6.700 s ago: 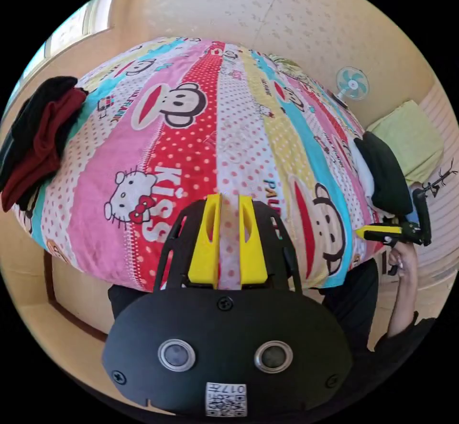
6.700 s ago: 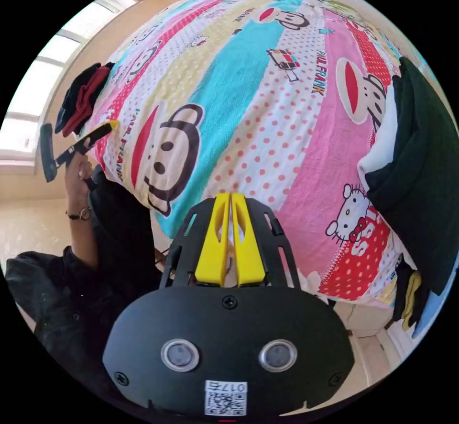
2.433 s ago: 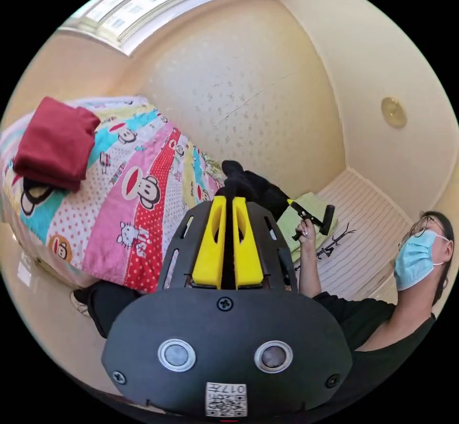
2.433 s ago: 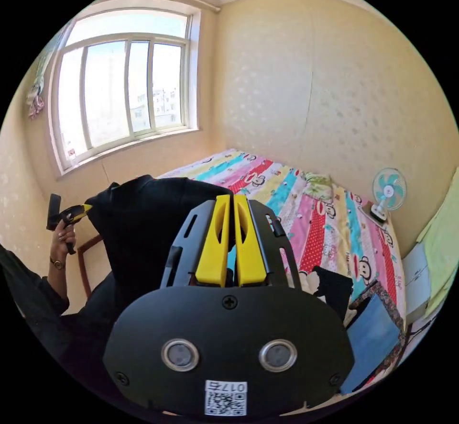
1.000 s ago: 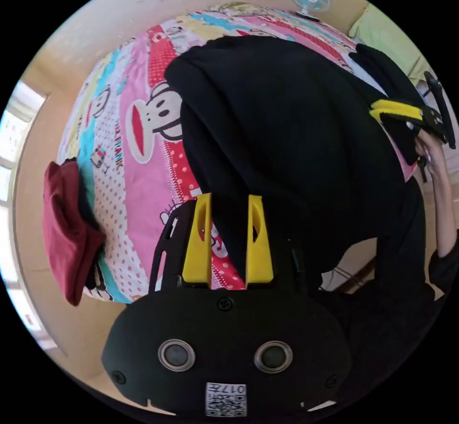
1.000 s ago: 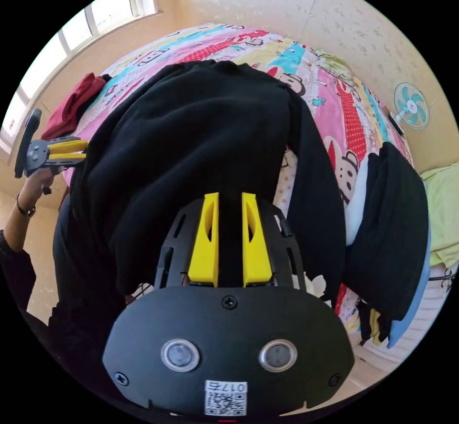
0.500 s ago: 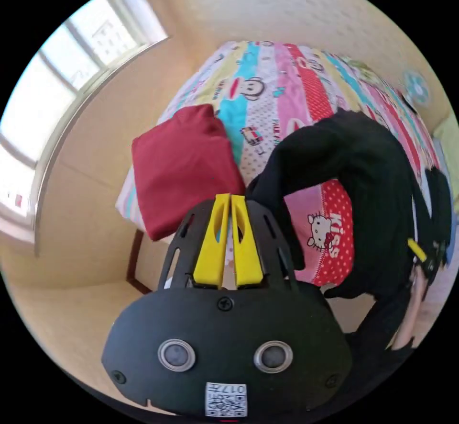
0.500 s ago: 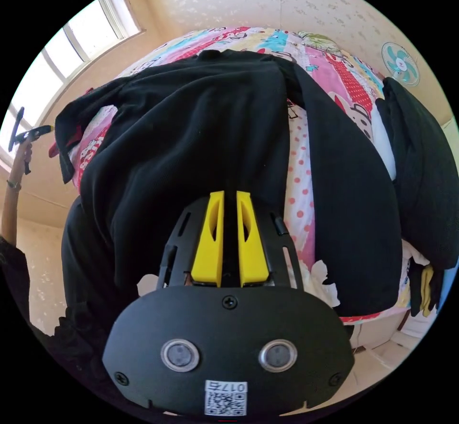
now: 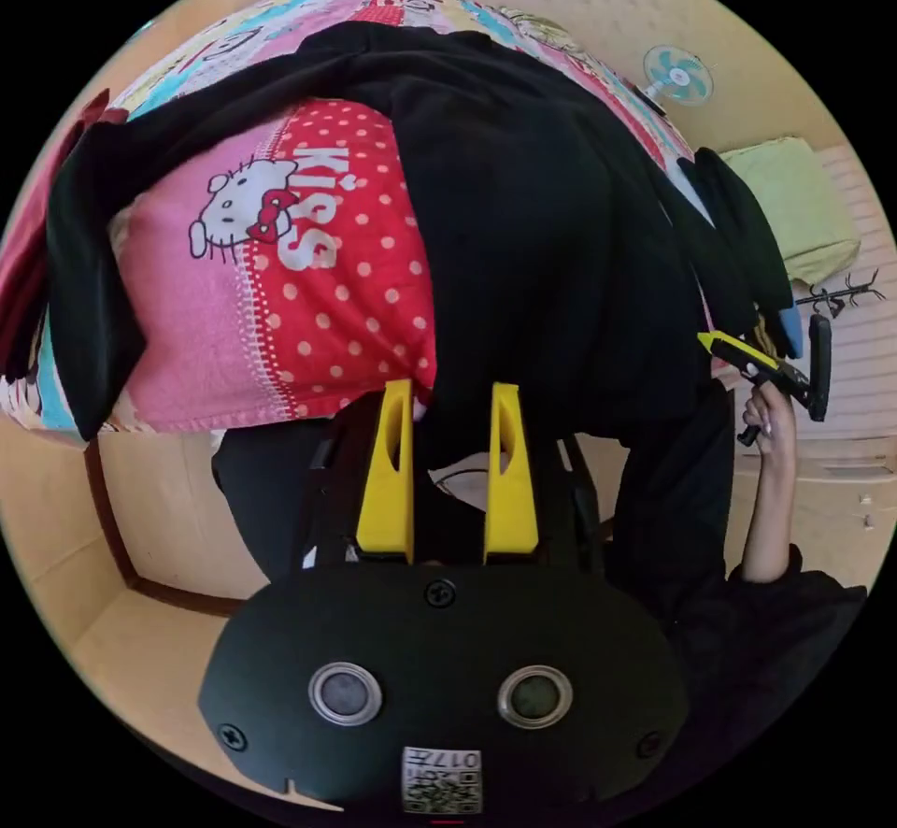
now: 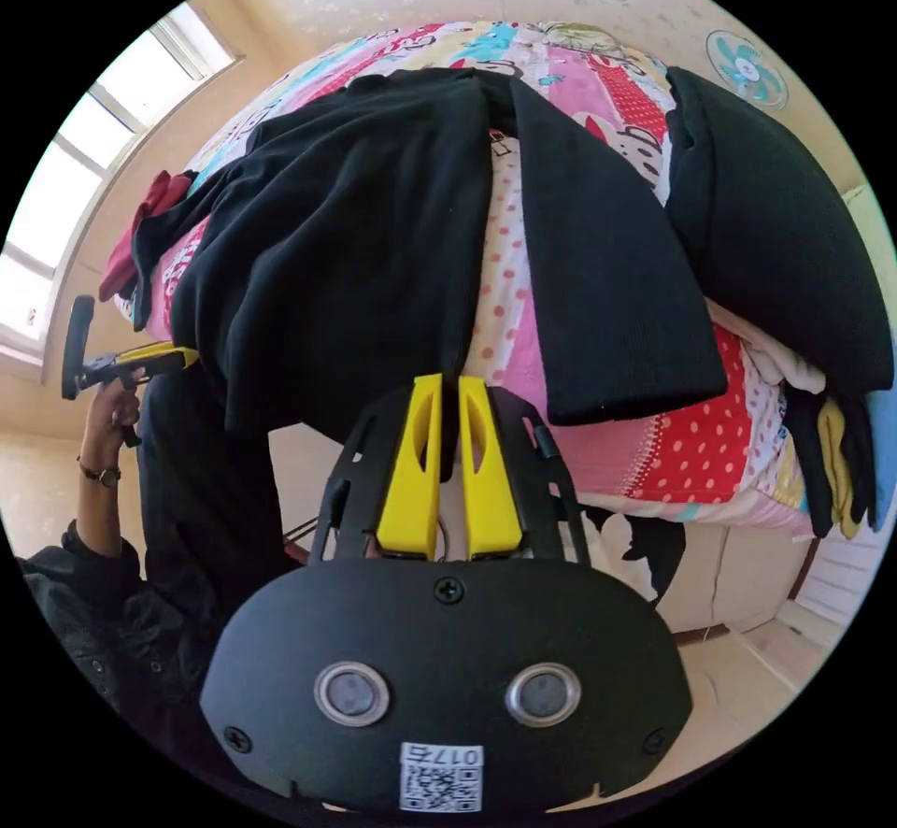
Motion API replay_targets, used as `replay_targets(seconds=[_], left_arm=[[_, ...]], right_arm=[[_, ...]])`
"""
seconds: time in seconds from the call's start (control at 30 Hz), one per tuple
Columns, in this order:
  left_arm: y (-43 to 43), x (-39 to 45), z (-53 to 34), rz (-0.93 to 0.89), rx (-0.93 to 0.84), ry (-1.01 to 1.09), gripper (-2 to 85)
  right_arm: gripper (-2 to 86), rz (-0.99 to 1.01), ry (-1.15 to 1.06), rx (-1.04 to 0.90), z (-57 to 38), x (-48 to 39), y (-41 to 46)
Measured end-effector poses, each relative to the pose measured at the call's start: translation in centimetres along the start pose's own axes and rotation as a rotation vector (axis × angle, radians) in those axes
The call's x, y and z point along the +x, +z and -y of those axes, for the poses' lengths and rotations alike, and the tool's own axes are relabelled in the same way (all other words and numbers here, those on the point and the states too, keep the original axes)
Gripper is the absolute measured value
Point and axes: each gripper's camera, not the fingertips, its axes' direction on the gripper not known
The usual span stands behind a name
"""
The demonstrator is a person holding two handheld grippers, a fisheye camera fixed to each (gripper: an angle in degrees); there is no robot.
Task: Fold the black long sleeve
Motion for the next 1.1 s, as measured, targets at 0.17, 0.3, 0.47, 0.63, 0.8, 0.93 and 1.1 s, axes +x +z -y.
replay_targets(seconds=[0.17,0.3,0.47,0.63,0.8,0.93,1.1], left_arm=[[-6.6,-0.8,-3.8,-0.192,-0.074,0.181,3.6],[-8.8,-2.7,-8.3,-0.096,-0.154,0.177,4.2],[-10.4,-8.7,-11.5,-0.33,-0.044,-0.065,6.1],[-13.4,-11.5,-12.6,-0.371,0.02,-0.131,5.5],[-16.5,-10.9,-11.8,-0.278,0.03,-0.108,5.3],[-18.9,-10.6,-12.0,-0.192,0.033,-0.09,5.1],[-19.0,-11.4,-11.5,-0.21,0.023,-0.106,5.0]], right_arm=[[2.7,0.082,-0.041,0.046,-5.8,2.7,-6.1],[3.1,0.157,-0.058,-0.1,-11.6,6.6,-5.9],[8.0,0.392,0.184,0.13,-14.8,15.8,-7.9],[12.5,0.378,0.348,0.225,-12.8,22.5,-6.4],[4.9,0.48,0.27,0.293,-13.8,24.3,-12.1],[4.2,0.933,0.334,0.764,-21.9,33.4,-23.3],[7.2,0.795,0.907,0.736,-30.7,47.7,-21.4]])
